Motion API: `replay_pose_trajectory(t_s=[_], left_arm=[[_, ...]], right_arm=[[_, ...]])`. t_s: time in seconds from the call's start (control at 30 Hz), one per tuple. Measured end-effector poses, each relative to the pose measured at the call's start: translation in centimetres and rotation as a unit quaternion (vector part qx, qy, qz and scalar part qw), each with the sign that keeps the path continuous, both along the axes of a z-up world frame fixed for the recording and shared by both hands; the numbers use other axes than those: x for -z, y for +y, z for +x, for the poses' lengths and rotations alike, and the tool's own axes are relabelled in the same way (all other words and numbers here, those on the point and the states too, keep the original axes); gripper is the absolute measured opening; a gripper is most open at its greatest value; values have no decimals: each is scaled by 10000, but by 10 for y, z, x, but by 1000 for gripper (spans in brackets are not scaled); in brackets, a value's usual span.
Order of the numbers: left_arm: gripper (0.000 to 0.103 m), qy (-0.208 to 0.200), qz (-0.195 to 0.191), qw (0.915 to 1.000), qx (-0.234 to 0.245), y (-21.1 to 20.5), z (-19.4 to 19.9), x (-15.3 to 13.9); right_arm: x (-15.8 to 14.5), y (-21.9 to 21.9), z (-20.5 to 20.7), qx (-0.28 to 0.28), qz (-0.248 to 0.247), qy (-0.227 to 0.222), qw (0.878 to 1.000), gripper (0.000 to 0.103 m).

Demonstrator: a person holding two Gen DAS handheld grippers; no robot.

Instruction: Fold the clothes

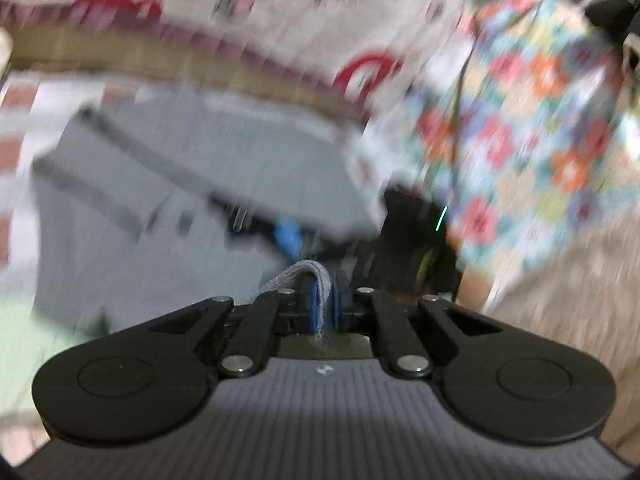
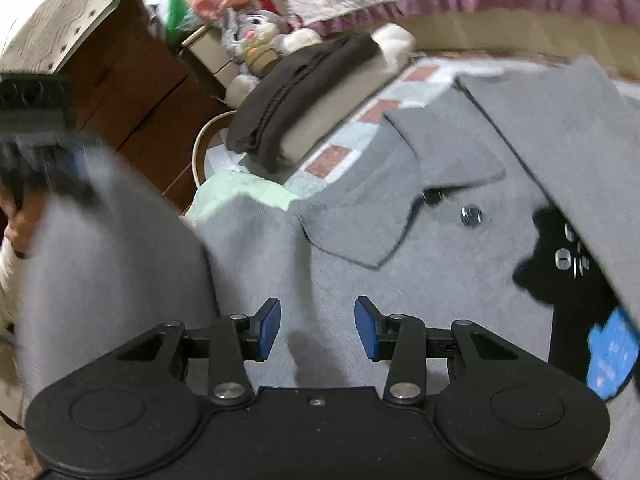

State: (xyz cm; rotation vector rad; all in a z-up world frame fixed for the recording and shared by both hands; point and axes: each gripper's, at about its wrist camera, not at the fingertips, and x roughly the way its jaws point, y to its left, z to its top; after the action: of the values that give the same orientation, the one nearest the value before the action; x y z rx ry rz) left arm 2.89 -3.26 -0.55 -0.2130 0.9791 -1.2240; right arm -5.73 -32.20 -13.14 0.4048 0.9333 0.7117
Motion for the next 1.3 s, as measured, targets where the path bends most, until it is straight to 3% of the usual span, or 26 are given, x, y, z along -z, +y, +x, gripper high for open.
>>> replay_pose_trajectory(t_s=[0.1, 0.2, 0.33, 0.43, 0.53, 0.6, 0.67, 0.87, 1.07, 1.13, 1.23, 1.27, 1.3], left_arm=[[6, -65, -484, 9981, -365, -21, 33, -1], [6, -90, -651, 9959, -616, -51, 64, 13], [6, 167, -334, 9956, -862, -104, 96, 62], [10, 115, 106, 9927, -1197, -129, 110, 96], [13, 123, 362, 9896, -1386, -117, 121, 107], [34, 128, 533, 9870, -1512, -110, 128, 114], [43, 164, 539, 9830, -1745, -93, 136, 115], [46, 295, 1041, 9737, -2006, -52, 148, 127], [50, 656, 1394, 9710, -1830, -33, 143, 153], [48, 485, 1606, 9718, -1659, -37, 135, 154], [46, -225, 2044, 9732, -1032, -60, 113, 152], [47, -288, 2055, 9750, -795, -67, 104, 153], [47, -92, 1927, 9794, -598, -71, 100, 157]], right_arm=[[17, -2, -4, 46, 144, 313, 9994, 46], [29, -13, -13, 378, 193, 534, 9977, 47], [45, -43, -29, 1023, 913, 914, 9863, 47], [52, -46, -37, 1148, 974, 992, 9836, 47], [54, -41, -41, 1204, 1173, 993, 9808, 49], [54, -41, -44, 1253, 1293, 1002, 9785, 49], [52, -44, -48, 1328, 1404, 1033, 9757, 49], [47, -62, -53, 1867, 1906, 1046, 9581, 49], [55, -68, -50, 2492, 2314, 1163, 9332, 49], [52, -64, -49, 2436, 2144, 1058, 9399, 49], [47, -56, -48, 2254, 1802, 895, 9533, 49], [45, -55, -49, 2212, 1720, 861, 9561, 49], [44, -57, -51, 2257, 1716, 840, 9553, 49]])
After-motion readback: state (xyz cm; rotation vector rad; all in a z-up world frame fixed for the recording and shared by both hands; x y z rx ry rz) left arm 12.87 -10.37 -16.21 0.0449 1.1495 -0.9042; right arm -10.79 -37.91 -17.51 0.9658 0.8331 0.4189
